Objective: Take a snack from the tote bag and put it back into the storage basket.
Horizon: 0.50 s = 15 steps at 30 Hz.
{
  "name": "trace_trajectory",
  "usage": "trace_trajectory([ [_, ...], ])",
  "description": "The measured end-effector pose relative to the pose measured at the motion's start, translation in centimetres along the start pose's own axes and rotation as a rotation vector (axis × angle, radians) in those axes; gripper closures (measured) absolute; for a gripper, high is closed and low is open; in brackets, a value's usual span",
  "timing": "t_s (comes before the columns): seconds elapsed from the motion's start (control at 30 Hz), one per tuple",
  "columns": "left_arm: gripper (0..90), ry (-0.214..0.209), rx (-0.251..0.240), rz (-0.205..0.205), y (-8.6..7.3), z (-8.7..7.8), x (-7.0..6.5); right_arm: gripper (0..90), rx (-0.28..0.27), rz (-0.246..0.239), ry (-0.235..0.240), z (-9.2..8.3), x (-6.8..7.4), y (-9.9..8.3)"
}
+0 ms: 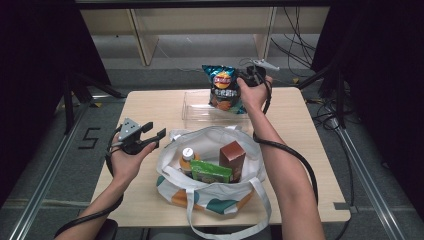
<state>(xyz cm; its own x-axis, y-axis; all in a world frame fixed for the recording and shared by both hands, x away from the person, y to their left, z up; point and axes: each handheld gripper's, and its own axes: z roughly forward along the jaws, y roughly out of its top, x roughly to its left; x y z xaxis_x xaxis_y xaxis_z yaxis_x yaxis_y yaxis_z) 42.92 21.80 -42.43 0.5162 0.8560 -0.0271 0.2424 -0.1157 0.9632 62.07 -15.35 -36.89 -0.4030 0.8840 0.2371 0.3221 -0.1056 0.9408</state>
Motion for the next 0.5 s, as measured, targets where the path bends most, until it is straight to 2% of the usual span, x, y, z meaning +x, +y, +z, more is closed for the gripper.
trace_trajectory([
  [0.07,40.9,-0.001,-0.001,0.001,0.00,0.00,0.00,90.0,0.003,0.033,-0.002,0.02,0.12,-0.17],
  [0.1,40.9,0.000,0.000,0.002,0.01,-0.01,0.01,90.0,0.009,0.026,-0.012,0.04,0.06,-0.21],
  [0.13,40.9,0.000,0.000,0.002,0.01,-0.01,0.01,90.0,0.010,0.048,-0.011,0.03,0.15,-0.27],
  [0.2,40.9,0.001,0.000,0.001,0.01,-0.02,0.02,90.0,0.010,0.054,-0.006,0.07,0.18,-0.30],
  [0.37,40.9,0.001,0.001,0.001,-0.01,0.02,0.01,90.0,0.014,0.052,-0.013,0.19,0.09,-0.48],
  [0.4,40.9,-0.007,-0.008,0.006,-0.02,0.10,0.07,90.0,0.002,0.007,-0.010,0.37,-0.27,-0.52],
  [0.5,40.9,0.000,-0.001,0.003,0.00,0.01,0.03,89.8,0.016,0.024,-0.016,0.33,-0.20,-0.60],
])
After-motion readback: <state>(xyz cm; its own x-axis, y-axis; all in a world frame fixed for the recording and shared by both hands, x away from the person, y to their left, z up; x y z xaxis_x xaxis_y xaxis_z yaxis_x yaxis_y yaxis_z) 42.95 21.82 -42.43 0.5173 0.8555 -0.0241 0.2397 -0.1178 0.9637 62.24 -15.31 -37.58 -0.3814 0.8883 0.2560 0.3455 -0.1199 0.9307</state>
